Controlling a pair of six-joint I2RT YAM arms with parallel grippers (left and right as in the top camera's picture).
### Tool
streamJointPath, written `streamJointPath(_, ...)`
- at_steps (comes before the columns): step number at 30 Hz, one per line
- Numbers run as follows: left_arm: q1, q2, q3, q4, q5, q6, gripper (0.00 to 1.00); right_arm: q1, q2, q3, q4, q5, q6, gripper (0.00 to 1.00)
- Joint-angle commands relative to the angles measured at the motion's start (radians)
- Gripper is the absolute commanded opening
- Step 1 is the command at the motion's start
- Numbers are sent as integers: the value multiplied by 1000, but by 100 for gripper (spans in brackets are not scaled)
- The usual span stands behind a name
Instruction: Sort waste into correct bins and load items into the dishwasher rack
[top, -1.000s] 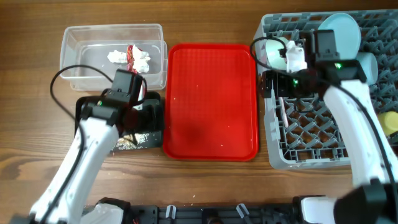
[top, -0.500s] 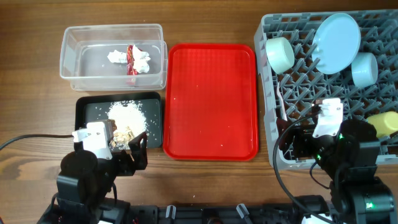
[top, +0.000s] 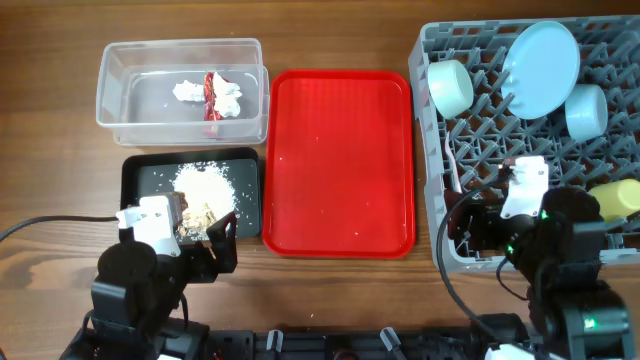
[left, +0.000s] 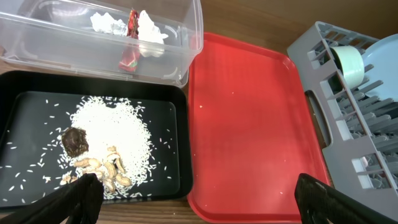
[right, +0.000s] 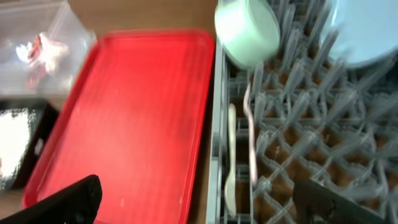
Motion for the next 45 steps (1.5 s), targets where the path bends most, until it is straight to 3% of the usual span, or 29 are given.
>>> streamJointPath(1,-1,-5,-11,0,-16,-5,100,-4,-168,-105,128,31,-1,100)
streamJointPath(9,-1,-5,-11,0,-16,-5,100,-4,-599,-546,644,27,-14,99)
streamJointPath(15,-1,-5,-11,0,-16,-5,100,-4,-606,-789,939,51,-15,100)
streamJointPath(19,-1,-5,-11,0,-16,-5,100,-4,-607,-799,829,87,-14,100)
streamJointPath(45,-1,-5,-11,0,-16,-5,100,-4,-600,-799,833,87,-14,100)
